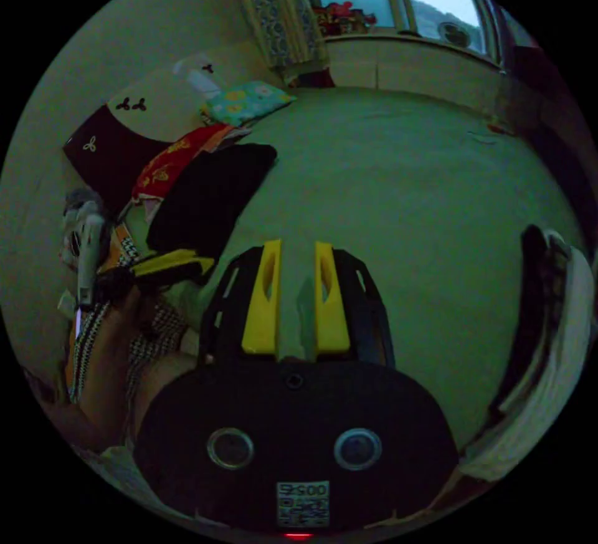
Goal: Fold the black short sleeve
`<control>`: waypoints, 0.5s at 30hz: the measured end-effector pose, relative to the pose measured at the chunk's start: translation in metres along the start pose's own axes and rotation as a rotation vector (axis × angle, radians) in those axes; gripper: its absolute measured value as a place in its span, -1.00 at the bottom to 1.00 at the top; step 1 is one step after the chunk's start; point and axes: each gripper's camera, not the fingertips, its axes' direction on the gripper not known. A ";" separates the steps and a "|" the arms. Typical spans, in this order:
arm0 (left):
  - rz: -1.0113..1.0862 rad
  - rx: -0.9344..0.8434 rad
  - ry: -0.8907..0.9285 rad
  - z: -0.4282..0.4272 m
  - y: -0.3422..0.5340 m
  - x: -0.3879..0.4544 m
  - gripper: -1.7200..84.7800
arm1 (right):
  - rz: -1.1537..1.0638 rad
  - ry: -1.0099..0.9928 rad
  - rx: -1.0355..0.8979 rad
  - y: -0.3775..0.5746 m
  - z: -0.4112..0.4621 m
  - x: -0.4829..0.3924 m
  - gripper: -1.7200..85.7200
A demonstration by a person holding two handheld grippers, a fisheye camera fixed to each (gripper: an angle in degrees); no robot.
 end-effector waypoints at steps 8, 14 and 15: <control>-0.099 0.045 -0.076 -0.019 -0.006 -0.091 -0.84 | -0.070 -0.049 -0.100 -0.061 0.114 -0.034 -0.83; -0.154 0.105 -0.038 -0.061 -0.014 -0.148 -0.93 | -0.064 -0.055 -0.118 -0.101 0.167 -0.043 -0.83; -0.152 0.132 -0.020 -0.073 -0.016 -0.158 -0.94 | -0.046 -0.069 -0.109 -0.110 0.174 -0.043 -0.83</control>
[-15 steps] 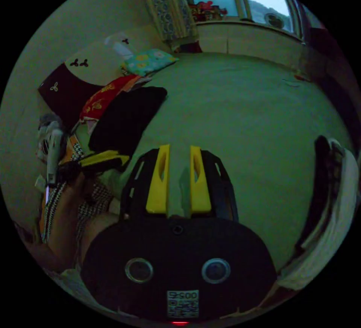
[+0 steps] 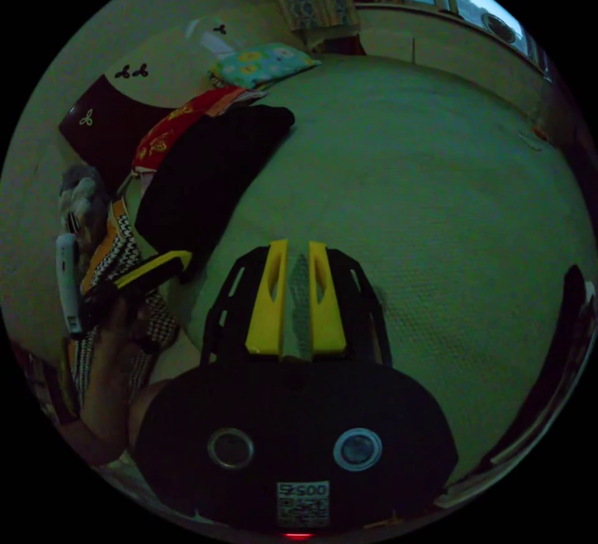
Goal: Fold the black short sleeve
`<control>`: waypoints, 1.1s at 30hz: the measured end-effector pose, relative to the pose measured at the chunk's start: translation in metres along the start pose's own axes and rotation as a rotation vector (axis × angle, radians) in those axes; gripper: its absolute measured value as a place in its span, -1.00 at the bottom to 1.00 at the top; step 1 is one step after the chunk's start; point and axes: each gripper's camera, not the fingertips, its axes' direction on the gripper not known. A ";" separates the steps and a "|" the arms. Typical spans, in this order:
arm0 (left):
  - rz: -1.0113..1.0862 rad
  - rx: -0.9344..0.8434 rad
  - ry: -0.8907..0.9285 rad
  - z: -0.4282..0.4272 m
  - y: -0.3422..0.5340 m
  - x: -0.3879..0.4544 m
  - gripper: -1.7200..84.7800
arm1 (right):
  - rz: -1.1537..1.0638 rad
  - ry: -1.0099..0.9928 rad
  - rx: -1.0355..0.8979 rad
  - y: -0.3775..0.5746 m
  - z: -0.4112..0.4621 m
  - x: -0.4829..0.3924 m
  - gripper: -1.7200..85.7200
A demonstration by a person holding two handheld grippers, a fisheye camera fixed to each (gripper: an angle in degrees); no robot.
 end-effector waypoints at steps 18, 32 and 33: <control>0.171 -0.092 0.224 -0.057 -0.054 -0.072 -0.95 | 0.201 -0.311 -0.009 -0.123 0.119 0.040 -0.84; 0.249 -0.162 0.466 -0.066 -0.074 -0.121 -0.80 | 0.191 -0.070 0.024 -0.197 0.186 0.033 -0.76; 0.225 -0.100 0.393 -0.074 -0.086 -0.137 -0.76 | 0.185 -0.040 0.021 -0.202 0.191 0.031 -0.75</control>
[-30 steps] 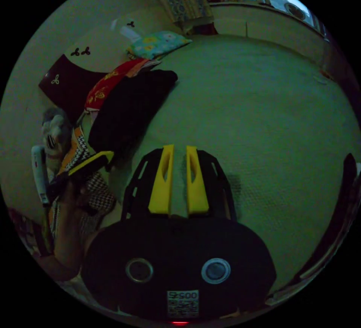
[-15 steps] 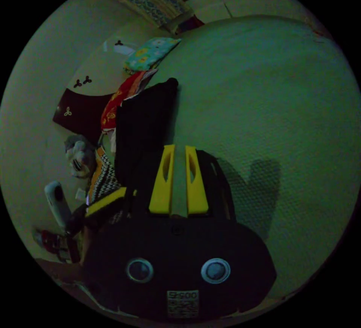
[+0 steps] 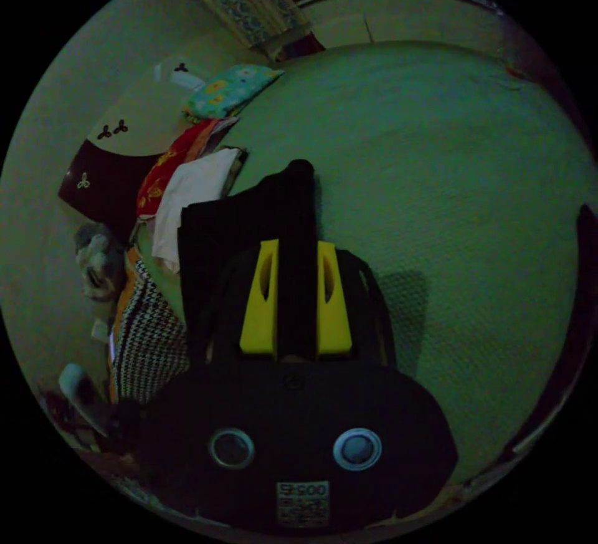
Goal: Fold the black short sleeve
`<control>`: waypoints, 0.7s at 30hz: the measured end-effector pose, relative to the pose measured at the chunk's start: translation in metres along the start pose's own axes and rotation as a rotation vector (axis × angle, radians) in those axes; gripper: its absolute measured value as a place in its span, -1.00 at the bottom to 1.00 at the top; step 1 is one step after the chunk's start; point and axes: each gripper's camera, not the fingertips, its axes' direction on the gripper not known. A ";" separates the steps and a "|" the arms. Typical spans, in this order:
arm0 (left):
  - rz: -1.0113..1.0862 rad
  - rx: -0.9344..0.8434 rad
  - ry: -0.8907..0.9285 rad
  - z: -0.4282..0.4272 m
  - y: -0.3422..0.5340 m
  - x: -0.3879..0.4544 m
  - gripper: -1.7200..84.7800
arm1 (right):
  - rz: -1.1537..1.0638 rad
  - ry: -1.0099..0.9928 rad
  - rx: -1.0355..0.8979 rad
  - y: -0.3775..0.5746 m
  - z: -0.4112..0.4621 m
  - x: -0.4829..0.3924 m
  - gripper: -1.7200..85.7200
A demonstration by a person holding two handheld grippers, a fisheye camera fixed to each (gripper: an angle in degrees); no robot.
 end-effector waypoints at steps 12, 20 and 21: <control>-0.291 0.018 -0.405 -0.023 -0.048 -0.133 -0.68 | -0.098 0.148 -0.156 -0.041 0.071 -0.024 -0.80; -0.193 0.043 -0.457 -0.014 -0.082 -0.127 -0.88 | -0.044 -0.034 -0.033 -0.055 0.060 -0.015 -0.99; -0.175 0.067 -0.421 -0.013 -0.091 -0.126 -0.89 | -0.028 -0.018 -0.001 -0.056 0.056 -0.012 -0.99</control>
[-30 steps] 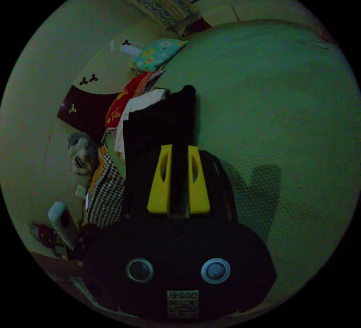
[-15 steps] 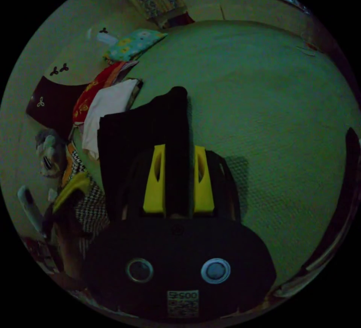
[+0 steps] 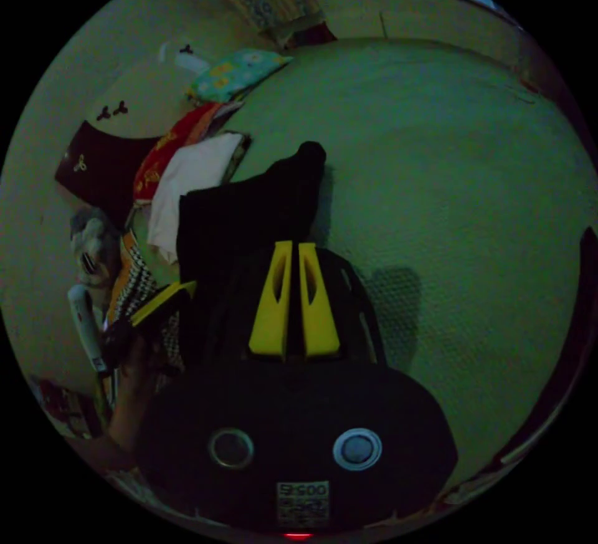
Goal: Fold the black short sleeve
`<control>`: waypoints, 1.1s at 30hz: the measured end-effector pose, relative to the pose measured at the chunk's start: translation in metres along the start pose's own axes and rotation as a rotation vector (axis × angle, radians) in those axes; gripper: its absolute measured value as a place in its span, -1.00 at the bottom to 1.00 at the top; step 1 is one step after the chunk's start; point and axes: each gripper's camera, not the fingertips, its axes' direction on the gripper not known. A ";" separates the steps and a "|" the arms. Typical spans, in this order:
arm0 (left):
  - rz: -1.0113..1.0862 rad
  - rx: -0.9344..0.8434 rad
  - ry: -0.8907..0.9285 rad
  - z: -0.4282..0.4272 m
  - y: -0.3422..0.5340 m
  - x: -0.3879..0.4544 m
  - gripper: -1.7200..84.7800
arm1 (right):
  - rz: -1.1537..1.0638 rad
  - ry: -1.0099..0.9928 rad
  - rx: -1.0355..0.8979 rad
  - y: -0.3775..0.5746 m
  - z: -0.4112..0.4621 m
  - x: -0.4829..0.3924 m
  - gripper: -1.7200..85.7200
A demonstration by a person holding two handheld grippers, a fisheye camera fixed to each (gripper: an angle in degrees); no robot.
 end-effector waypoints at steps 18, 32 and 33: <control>-0.153 0.198 -0.091 0.034 -0.097 -0.004 -0.88 | 0.019 -0.136 0.048 0.005 -0.002 0.000 -0.72; -0.114 0.113 -0.175 0.093 -0.173 -0.007 -0.94 | -0.160 0.089 -0.084 0.042 0.054 -0.078 -0.67; -0.122 0.114 -0.154 0.098 -0.180 -0.007 -0.94 | -0.159 0.099 -0.082 0.043 0.053 -0.077 -0.69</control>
